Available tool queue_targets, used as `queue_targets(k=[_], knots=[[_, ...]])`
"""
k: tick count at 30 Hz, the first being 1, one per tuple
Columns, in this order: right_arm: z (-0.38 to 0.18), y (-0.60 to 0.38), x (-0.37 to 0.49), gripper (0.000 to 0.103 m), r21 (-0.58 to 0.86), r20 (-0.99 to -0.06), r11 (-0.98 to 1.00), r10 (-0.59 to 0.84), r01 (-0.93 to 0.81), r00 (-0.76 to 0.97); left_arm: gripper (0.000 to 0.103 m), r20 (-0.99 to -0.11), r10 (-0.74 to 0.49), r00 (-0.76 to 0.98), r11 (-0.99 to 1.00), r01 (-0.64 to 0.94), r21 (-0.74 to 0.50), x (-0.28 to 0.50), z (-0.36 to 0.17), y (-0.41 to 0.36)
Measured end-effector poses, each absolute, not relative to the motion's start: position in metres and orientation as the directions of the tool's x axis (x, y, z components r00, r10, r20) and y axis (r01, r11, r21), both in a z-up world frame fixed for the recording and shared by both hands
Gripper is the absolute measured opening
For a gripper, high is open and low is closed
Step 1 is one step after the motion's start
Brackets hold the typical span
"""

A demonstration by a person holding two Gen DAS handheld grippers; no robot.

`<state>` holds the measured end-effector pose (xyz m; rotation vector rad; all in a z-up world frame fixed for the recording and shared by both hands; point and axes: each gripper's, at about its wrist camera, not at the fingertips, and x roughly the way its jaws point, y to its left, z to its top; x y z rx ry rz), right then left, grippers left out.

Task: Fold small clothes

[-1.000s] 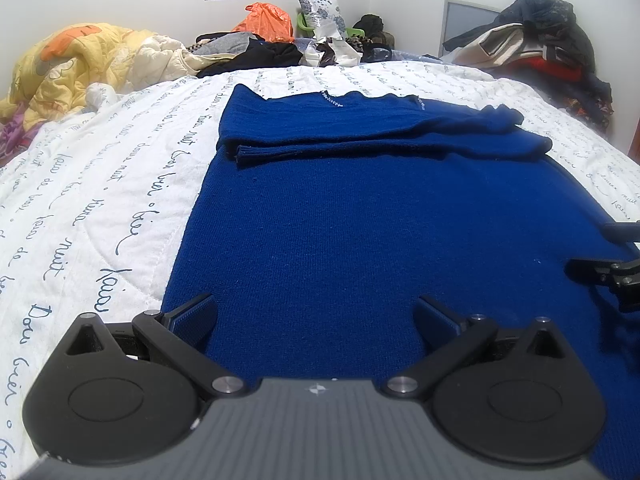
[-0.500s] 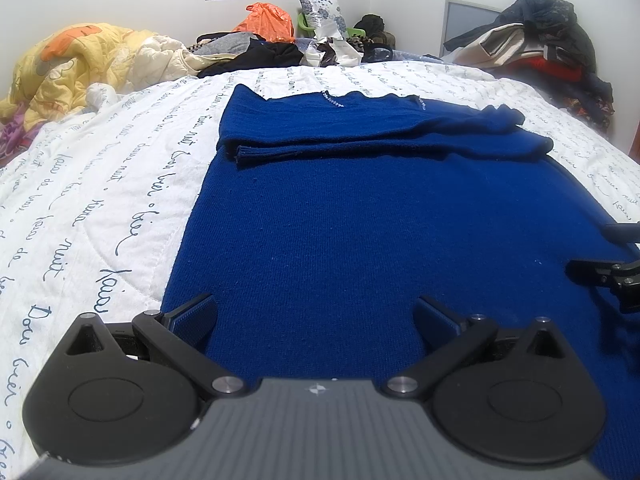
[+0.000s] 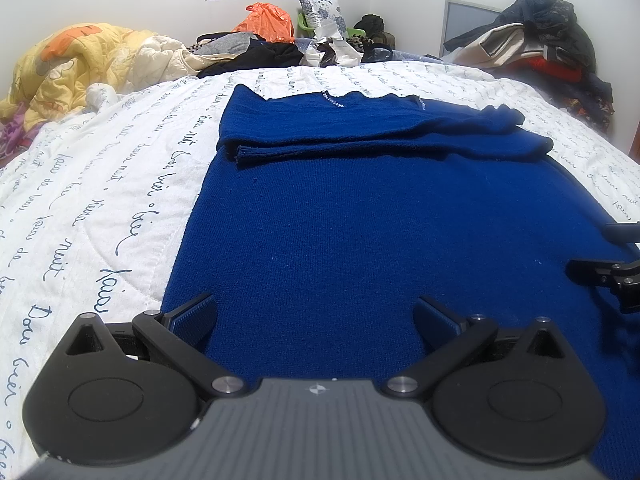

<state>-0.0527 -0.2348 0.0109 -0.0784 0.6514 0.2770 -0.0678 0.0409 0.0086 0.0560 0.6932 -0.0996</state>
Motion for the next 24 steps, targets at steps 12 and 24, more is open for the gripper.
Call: queue_targets(k=[12, 24], knots=[[0.010, -0.223, -0.095, 0.103, 0.016, -0.625, 0.974, 0.186, -0.226, 0.758, 0.103, -0.696, -0.109, 0.710, 0.990, 0.143, -0.009, -0.114, 0.019, 0.031], [0.007, -0.225, -0.101, 0.103, 0.021, -0.603, 0.976, 0.186, -0.217, 0.776, 0.103, -0.643, -0.078, 0.762, 0.990, 0.133, 0.038, -0.163, 0.012, 0.032]])
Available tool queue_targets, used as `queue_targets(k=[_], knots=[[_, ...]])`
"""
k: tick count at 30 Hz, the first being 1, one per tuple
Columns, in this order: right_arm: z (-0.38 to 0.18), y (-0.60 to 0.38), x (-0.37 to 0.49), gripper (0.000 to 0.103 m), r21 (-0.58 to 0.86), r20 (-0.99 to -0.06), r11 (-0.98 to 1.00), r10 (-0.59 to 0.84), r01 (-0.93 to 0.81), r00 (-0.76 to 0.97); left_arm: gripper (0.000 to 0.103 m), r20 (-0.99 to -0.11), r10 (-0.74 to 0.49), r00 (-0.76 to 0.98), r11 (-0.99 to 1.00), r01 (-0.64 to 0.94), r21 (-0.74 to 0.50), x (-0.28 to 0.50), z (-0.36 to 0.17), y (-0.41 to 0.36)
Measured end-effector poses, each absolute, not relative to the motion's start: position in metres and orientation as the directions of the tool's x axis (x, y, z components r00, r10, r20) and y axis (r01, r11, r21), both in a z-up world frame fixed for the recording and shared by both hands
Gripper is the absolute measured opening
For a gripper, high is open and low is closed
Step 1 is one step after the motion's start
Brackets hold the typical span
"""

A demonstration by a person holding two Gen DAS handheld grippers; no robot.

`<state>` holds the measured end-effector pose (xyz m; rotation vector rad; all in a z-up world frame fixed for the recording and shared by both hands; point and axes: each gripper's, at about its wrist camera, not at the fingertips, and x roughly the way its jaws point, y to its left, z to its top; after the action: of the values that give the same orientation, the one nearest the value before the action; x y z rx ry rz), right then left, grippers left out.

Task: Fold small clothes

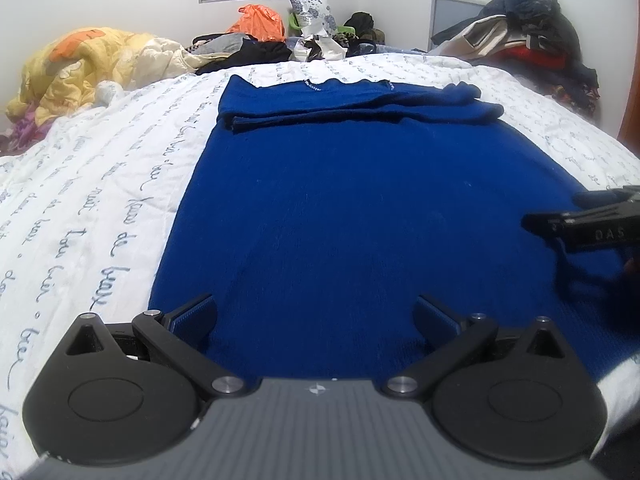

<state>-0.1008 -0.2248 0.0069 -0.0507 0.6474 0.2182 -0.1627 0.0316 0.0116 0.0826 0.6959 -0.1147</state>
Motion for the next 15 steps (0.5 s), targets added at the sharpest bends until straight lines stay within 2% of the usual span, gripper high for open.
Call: queue_targets(k=[15], knots=[[0.010, -0.226, -0.105, 0.103, 0.019, -0.620, 0.975, 0.186, -0.222, 0.762, 0.103, -0.676, -0.125, 0.726, 0.983, 0.184, 0.015, -0.220, 0.016, 0.057]])
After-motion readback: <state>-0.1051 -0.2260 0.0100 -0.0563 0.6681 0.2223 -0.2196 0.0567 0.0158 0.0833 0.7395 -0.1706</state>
